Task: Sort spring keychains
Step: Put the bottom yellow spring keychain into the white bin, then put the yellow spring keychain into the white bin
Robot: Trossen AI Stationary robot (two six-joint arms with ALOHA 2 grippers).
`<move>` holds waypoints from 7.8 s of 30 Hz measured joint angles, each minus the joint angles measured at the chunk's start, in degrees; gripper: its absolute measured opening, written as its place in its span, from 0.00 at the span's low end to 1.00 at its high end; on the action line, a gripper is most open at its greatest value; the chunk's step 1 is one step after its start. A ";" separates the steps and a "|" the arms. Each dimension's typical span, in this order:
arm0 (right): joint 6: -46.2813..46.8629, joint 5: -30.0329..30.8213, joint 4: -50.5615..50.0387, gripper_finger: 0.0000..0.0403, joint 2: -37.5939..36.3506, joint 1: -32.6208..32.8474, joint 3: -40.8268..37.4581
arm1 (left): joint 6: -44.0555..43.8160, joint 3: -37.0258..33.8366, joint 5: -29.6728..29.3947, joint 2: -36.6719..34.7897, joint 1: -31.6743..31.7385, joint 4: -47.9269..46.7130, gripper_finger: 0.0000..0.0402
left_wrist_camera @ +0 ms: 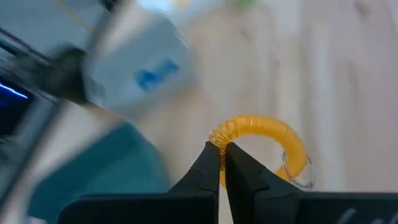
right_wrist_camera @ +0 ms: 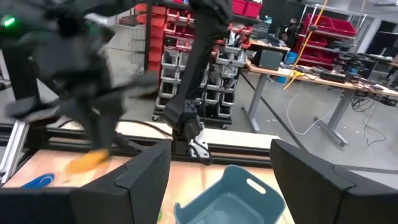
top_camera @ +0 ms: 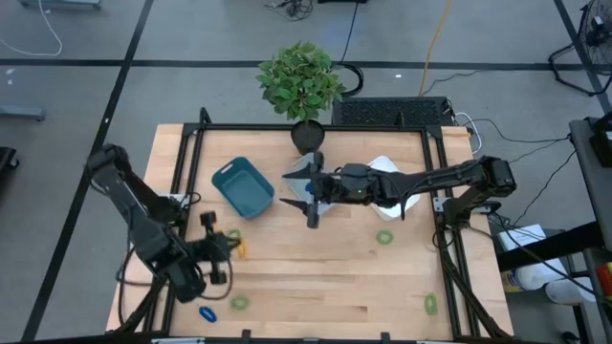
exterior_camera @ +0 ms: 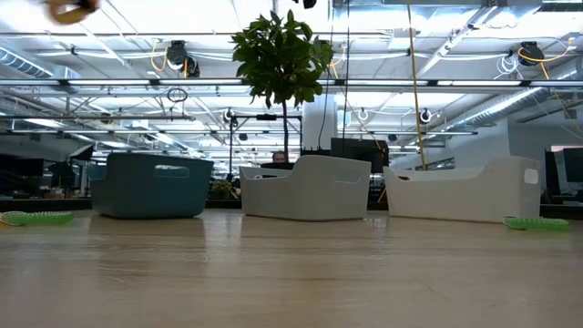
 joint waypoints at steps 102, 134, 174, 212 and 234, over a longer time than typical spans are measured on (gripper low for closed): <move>1.34 3.42 -3.92 0.08 -0.04 3.69 -0.02 | 57.81 -15.39 15.80 -9.88 33.26 80.51 0.01; 14.86 13.79 -64.72 0.00 -18.86 3.70 0.00 | 45.78 -15.28 17.07 -13.51 30.87 67.23 0.72; 34.14 0.65 -69.75 0.15 -10.12 -21.20 -25.24 | 38.19 -15.37 18.58 -13.49 30.01 64.87 0.81; 22.13 -4.59 -26.71 0.88 -28.87 -14.94 -23.79 | 40.24 -15.37 18.64 -13.49 31.67 63.00 0.83; 14.87 -15.78 26.05 0.87 -27.59 1.56 -42.71 | 36.56 3.43 17.59 -13.45 31.65 26.06 0.72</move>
